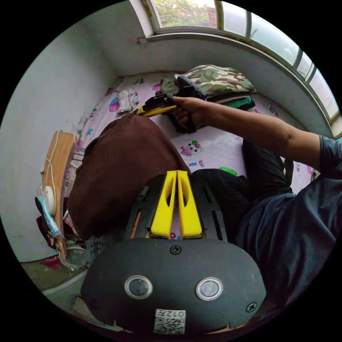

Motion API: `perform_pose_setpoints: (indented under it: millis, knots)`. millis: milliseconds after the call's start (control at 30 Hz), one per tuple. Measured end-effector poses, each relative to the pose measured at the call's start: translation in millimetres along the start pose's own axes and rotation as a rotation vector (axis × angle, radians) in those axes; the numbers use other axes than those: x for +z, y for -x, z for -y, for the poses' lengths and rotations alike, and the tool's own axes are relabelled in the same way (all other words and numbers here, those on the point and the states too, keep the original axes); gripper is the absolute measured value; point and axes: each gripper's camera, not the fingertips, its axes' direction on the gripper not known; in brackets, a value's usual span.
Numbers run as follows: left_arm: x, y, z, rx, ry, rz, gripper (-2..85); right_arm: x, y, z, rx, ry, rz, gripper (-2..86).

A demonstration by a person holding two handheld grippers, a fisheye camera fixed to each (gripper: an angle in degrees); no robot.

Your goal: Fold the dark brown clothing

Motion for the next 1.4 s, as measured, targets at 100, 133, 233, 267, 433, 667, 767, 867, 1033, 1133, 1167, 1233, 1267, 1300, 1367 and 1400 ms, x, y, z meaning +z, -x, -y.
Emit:
perform_pose_setpoints:
  millis: [100, 133, 233, 267, 433, 667, 767, 867, 1033, 1133, 1167, 1233, 1267, 1300, 1367, 1400]
  knots:
    - [-1, 3, -6, -0.005, -0.007, 0.005, -0.1, 5, -8, -7, 0.017, -0.010, 0.020, 2.8]
    - [-2, 5, -10, -0.012, -0.017, 0.003, -0.1, 6, -10, -10, 0.027, -0.012, 0.037, 3.8]
    - [-12, 15, -25, -0.036, -0.063, -0.015, -0.1, 3, -7, -19, -0.003, -0.014, 0.020, 5.2]
    - [-18, 21, -32, -0.045, -0.080, -0.028, -0.1, 2, -5, -20, -0.008, -0.015, 0.007, 5.3]
    - [-58, 64, -62, -0.143, -0.186, 0.038, -0.1, -21, 18, -38, -0.084, -0.089, -0.207, 5.2]
    - [-33, 103, -84, -0.191, -0.082, 0.077, -0.1, 38, 58, -56, -0.236, 0.083, -0.116, 3.0]
    - [-27, 107, -101, -0.216, -0.114, 0.057, -0.1, 79, 62, -66, -0.281, 0.208, -0.175, 1.0]
    - [-27, 113, -113, -0.212, -0.115, 0.049, -0.1, 101, 47, -78, -0.273, 0.280, -0.276, -0.2]
    - [-46, 139, -136, -0.228, -0.150, 0.058, -0.2, 103, 63, -104, -0.386, 0.252, -0.345, 0.3]
    - [-57, 173, -154, -0.304, -0.166, 0.109, -0.2, 114, 86, -119, -0.476, 0.265, -0.302, 0.3]
    - [-57, 187, -160, -0.327, -0.162, 0.109, -0.2, 118, 90, -122, -0.490, 0.278, -0.286, 0.3]
    - [-52, 205, -166, -0.360, -0.131, 0.129, -0.2, 141, 98, -134, -0.530, 0.369, -0.243, 0.0]
    - [-44, 216, -170, -0.383, -0.092, 0.149, -0.2, 148, 99, -137, -0.538, 0.395, -0.249, -0.1]
    - [-40, 220, -173, -0.389, -0.073, 0.153, -0.2, 160, 96, -144, -0.555, 0.441, -0.295, -0.4]
    - [-21, 232, -184, -0.396, -0.006, 0.137, -0.1, 170, 86, -153, -0.570, 0.468, -0.360, -0.7]
    - [-16, 235, -187, -0.396, 0.004, 0.123, -0.1, 170, 79, -156, -0.551, 0.455, -0.337, -0.8]
